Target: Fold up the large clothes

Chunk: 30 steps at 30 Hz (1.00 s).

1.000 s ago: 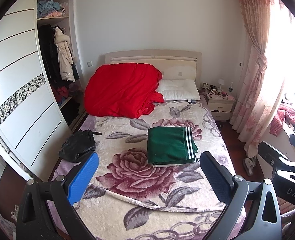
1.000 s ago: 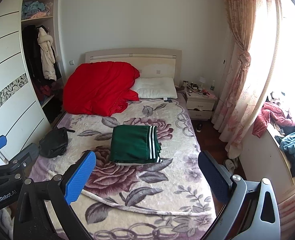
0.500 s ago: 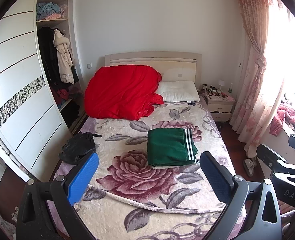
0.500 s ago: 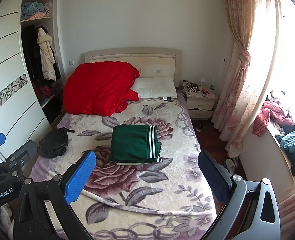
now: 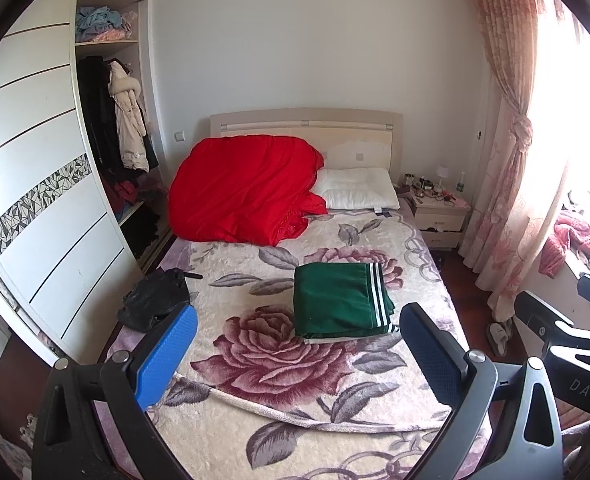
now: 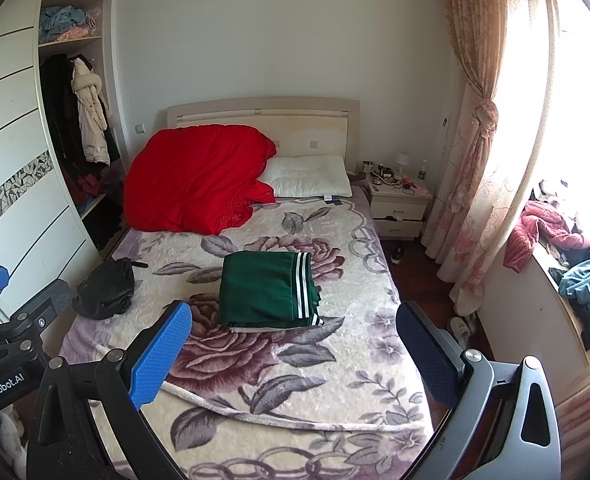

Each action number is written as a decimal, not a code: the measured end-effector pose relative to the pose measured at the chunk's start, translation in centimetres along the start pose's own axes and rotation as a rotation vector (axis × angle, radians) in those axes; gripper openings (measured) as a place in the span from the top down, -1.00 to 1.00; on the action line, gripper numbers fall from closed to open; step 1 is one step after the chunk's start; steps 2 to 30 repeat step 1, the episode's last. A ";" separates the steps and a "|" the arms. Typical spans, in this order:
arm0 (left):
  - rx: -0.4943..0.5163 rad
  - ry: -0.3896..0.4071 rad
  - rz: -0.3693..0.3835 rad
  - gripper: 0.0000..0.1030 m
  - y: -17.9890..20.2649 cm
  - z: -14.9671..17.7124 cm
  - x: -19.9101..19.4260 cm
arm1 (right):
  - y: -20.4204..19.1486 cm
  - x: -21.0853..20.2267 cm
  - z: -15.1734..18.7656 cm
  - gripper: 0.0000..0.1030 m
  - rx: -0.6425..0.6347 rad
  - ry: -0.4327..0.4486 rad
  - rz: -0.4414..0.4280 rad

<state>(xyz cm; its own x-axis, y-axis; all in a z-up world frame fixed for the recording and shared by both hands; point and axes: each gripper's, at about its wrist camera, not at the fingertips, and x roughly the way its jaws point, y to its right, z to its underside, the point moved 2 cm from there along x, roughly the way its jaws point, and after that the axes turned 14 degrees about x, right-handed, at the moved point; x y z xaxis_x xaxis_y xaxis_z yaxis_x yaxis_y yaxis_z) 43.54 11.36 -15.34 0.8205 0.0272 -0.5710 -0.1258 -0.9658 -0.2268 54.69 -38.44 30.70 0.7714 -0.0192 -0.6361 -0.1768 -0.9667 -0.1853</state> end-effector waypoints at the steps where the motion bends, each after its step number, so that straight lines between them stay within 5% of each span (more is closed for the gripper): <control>1: -0.001 0.000 0.000 -1.00 0.0 0.0 -0.1 | -0.1 0.0 0.0 -1.00 -0.001 0.001 0.000; 30: -0.001 0.000 0.000 -1.00 0.0 0.0 -0.1 | -0.1 0.0 0.0 -1.00 -0.001 0.001 0.000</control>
